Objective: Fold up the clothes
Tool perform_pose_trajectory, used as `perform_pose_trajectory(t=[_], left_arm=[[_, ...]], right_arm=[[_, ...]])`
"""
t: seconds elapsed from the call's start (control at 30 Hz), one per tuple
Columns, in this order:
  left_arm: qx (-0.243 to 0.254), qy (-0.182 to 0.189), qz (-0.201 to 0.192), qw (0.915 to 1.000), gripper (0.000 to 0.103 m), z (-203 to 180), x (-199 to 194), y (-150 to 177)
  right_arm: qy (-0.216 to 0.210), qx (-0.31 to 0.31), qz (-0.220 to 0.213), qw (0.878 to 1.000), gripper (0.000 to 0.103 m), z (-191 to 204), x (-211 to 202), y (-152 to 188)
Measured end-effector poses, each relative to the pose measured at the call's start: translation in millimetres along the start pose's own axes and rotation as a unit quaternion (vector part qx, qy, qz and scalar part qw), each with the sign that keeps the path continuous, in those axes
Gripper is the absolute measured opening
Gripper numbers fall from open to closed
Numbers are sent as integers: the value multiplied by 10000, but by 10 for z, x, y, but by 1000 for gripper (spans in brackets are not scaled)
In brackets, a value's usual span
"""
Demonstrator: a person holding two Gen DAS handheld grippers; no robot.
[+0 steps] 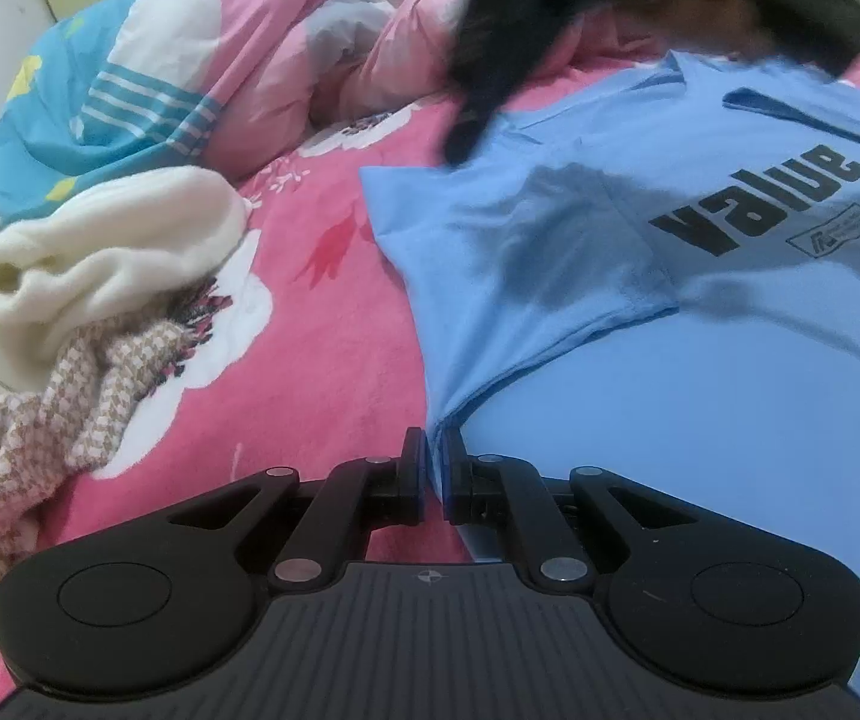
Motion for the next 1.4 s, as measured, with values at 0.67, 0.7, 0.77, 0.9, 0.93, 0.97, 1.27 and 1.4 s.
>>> perform_pose_trajectory(t=[0.67, 0.7, 0.77, 0.9, 0.93, 0.97, 1.27, 1.4], left_arm=[[-696, 592, -69, 9958, 7, 218, -219, -40], [-801, 626, -77, 9948, 7, 250, -263, -69], [-995, 658, -161, 9927, 9, 303, -340, -140], [-1201, 775, -360, 9891, 10, 313, -349, -312], [-1198, 813, -377, 9887, 10, 286, -296, -351], [-1195, 850, -394, 9884, 10, 260, -244, -390], [-971, 1216, -271, 9874, 20, -27, 1, -468], [-1178, 1087, -90, 9870, 22, -1, -199, -409]], right_arm=[[290, 1144, 38, 9930, 8, -180, -412, 73], [173, 1139, 146, 9932, 8, -77, -446, 126], [-31, 1001, 354, 9943, 8, 125, -436, 221], [-206, 805, 776, 9935, 8, 408, -254, 436], [-232, 833, 831, 9928, 8, 442, -253, 488], [-237, 854, 845, 9925, 8, 466, -287, 526], [-276, 1047, 970, 9894, 8, 678, -595, 868], [-230, 1214, 906, 9882, 8, 742, -801, 994]])
Point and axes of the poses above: each gripper's, at about its wrist camera, not at the fingertips, and x roughly the way its jaws point, z to its left, y to its underside, the point moved 7 cm from there along x, roughly the way its jaws point, and after that the axes turned 15 degrees about -x, right-handed, at the moved point
